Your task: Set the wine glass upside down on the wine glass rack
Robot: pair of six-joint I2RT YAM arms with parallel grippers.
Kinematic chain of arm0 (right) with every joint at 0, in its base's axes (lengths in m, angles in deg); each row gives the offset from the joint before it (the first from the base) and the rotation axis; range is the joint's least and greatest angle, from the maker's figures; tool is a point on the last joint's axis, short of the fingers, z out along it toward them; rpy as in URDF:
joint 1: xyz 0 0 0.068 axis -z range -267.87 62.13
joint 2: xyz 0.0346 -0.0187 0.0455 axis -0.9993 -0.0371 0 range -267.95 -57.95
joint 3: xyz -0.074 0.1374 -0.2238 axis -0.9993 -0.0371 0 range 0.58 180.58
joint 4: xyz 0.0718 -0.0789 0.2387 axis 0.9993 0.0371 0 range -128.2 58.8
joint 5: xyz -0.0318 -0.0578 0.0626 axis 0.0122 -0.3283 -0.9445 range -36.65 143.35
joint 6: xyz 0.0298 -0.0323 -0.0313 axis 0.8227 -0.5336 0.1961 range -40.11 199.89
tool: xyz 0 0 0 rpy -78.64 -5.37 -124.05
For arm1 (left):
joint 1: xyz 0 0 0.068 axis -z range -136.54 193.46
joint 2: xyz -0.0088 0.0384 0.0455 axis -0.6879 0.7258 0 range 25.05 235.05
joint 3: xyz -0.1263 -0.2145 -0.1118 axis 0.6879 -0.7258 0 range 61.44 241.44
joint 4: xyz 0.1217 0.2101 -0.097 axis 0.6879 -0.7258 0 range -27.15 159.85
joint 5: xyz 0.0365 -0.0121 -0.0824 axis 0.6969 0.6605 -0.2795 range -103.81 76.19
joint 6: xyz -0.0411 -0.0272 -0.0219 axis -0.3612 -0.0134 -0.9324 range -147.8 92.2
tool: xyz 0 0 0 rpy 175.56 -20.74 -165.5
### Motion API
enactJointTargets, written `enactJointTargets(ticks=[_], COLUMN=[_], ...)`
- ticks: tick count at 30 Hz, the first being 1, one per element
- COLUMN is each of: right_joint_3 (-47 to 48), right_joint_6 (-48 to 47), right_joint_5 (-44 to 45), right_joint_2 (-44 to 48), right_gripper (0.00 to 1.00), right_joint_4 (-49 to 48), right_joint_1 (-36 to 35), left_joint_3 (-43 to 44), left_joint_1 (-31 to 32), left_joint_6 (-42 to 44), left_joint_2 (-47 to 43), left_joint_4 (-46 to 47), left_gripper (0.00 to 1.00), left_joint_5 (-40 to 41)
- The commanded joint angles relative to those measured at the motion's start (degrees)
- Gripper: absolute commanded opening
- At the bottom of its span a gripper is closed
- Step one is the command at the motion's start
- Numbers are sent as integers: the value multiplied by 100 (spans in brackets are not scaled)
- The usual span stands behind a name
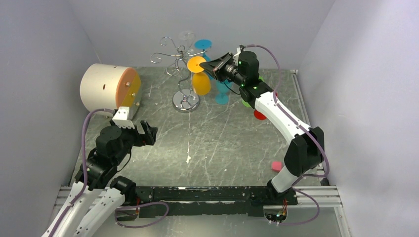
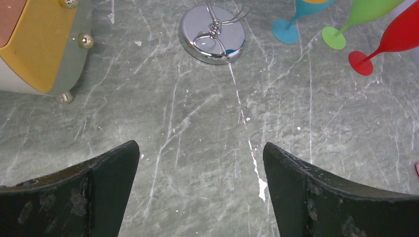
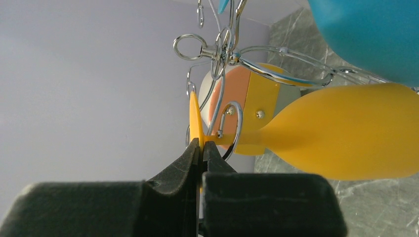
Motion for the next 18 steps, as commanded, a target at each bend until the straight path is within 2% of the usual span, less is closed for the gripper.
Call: enactJointTargets(ticks=[1,18], right_joint_3=[-145,-271], right_joint_6=[43,181], right_joint_5=[121,511], right_joint_2=[263,389], right_gripper=[0,2], right_joint_4=[-255,-314], right_joint_1=[45,136], left_joint_3=[-5,-9], left_joint_1=[-30,-27], left_joint_6=[-22,-9], left_joint_2=[3,-26], left_joint_4=[-31,-22], left_gripper=[99,99], left_joint_5=[77,39])
